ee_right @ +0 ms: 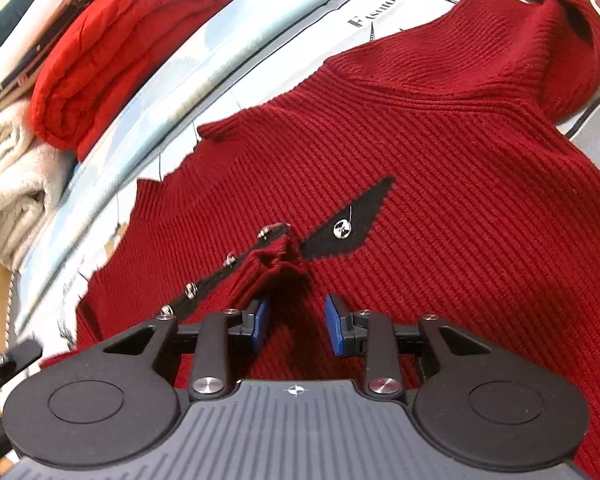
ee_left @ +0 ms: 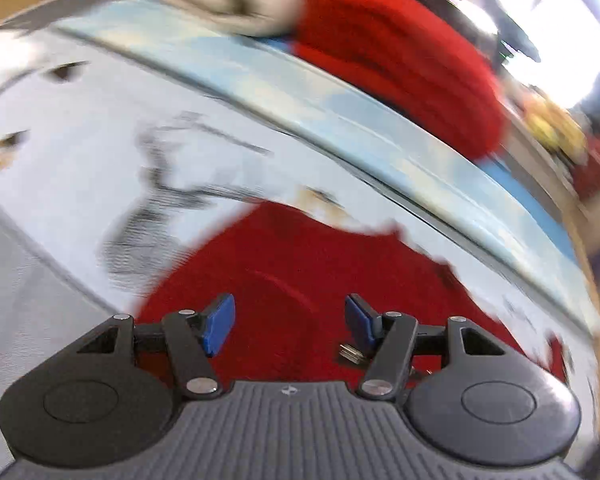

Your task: Fold small clothes

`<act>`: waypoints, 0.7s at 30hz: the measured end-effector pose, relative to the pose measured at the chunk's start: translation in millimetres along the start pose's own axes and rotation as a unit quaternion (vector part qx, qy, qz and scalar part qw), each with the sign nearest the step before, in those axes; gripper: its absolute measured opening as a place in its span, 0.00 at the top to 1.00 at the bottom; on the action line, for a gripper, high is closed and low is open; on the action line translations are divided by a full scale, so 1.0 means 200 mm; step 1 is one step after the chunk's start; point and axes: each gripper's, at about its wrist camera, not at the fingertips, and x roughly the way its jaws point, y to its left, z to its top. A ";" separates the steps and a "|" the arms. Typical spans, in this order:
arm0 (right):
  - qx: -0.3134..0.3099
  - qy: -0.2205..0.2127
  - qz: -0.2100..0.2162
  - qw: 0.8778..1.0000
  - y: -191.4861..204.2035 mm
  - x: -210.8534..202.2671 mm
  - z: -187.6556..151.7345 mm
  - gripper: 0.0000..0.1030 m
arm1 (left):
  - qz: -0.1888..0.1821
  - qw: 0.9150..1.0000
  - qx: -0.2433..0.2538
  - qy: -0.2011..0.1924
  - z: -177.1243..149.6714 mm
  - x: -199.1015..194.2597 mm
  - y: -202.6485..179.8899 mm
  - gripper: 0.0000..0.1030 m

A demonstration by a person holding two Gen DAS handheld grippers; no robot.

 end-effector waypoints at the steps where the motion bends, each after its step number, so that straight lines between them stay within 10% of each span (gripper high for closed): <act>1: 0.005 -0.008 0.002 1.000 0.00 -0.01 0.00 0.67 | 0.016 1.000 -0.018 -0.003 0.02 0.00 0.05 0.36; 13: 0.058 -0.015 0.045 0.997 -0.05 -0.05 -0.01 0.55 | 0.061 0.983 -0.172 -0.017 0.13 -0.04 0.39 0.36; 21: 0.073 -0.025 0.026 0.997 -0.07 -0.05 -0.02 0.53 | 0.054 0.985 -0.167 -0.005 0.13 -0.03 0.38 0.36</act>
